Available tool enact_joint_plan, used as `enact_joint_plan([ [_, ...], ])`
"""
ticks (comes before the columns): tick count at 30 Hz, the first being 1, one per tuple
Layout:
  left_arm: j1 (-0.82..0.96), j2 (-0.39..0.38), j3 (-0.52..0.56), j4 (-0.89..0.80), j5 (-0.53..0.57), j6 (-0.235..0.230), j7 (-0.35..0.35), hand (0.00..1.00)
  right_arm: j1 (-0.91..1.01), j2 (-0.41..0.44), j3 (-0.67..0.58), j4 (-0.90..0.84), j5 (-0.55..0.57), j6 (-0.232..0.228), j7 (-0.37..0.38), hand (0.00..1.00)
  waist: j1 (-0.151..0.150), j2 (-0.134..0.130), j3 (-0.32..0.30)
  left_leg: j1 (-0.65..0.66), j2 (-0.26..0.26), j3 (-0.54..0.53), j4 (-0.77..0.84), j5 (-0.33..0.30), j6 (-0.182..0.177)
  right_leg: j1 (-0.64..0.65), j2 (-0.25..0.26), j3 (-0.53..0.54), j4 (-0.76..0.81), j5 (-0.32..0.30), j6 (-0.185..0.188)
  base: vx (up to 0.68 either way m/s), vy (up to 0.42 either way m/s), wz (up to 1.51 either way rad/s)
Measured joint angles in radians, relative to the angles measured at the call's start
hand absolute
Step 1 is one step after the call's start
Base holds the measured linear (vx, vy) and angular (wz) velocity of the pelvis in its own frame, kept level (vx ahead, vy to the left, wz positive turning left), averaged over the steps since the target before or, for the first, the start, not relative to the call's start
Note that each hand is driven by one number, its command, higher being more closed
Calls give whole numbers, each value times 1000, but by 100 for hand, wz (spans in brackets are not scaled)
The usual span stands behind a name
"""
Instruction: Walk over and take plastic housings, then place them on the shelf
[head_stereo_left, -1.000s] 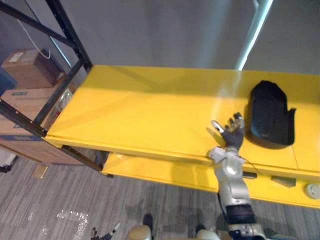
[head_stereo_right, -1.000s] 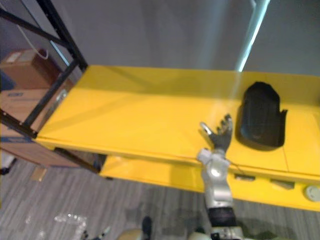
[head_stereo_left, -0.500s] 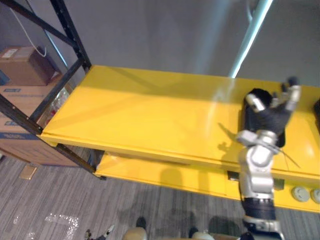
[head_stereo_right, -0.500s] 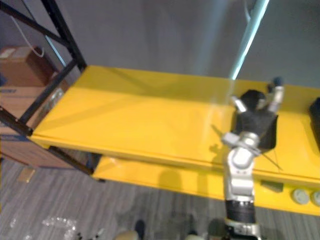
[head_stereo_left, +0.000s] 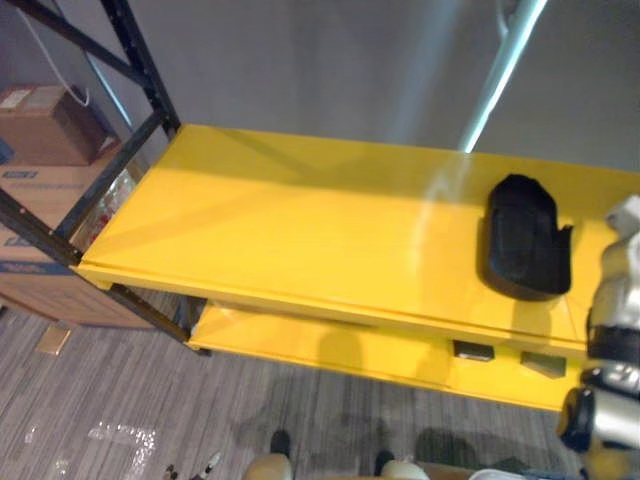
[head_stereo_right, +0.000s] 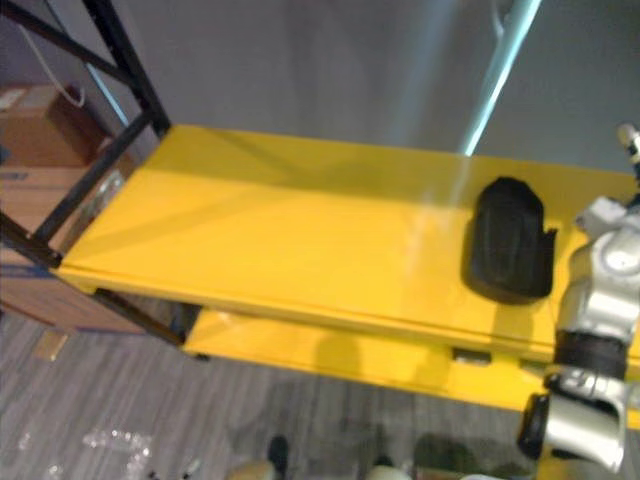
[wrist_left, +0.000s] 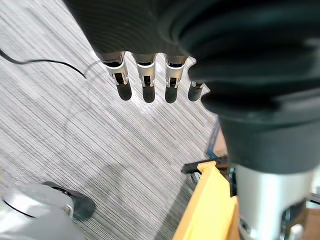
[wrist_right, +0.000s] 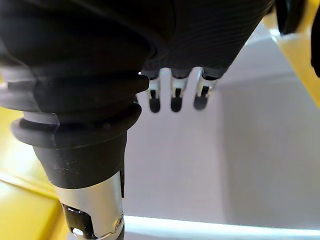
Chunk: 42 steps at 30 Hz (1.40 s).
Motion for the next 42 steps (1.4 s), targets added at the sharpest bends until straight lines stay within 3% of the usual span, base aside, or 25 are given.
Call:
enact_joint_plan([
  [2,-2,0,-1,-3,0,0,-7,0,-77,-49,47,79,17,15,21,0,1,14,23,-1,-3,-5,0,5,2,-1,-3,-7,6,0,0,-46,6,10],
  [6,-14,-1,-23,-4,-31,10,-33,0,-238,-156,127,228,58,101,49,0,1,55,87,-23,-14,-30,-2,24,6,-22,-16,-26,38,-12,3,-65,11,18],
  [9,-17,1,-53,-6,-37,10,-51,0,-308,-174,164,282,73,167,38,0,1,71,111,-51,-22,-32,-6,39,9,-77,-31,-27,99,-37,5,-54,13,9],
  [12,-18,-3,-107,-11,-40,11,-69,0,-356,-174,176,309,76,243,-27,0,4,85,135,-70,-36,-30,-10,50,13,-126,-53,-23,160,-65,8,-14,14,6],
  [20,-18,-9,-141,-13,-78,9,-92,0,-411,-174,179,325,62,318,-121,0,5,107,152,-68,-59,-23,-23,55,15,-179,-90,-14,260,-116,9,9,3,1],
  [30,-18,-8,-178,-9,-78,11,-112,0,-431,-174,147,421,27,396,-261,0,4,121,150,-66,-67,-19,-21,55,15,-192,-103,-10,295,-135,9,0,0,0],
  [36,-18,-8,-180,-9,-78,11,-132,0,-434,-174,123,433,32,434,-243,0,4,136,149,-66,-67,-14,-20,55,15,-194,-104,-7,296,-135,9,0,0,0],
  [42,-18,-8,-180,-9,-77,11,-141,0,-436,-174,123,462,31,445,-141,0,5,145,147,-65,-67,-6,-19,55,15,-199,-104,1,300,-135,8,-2,1,-1],
])
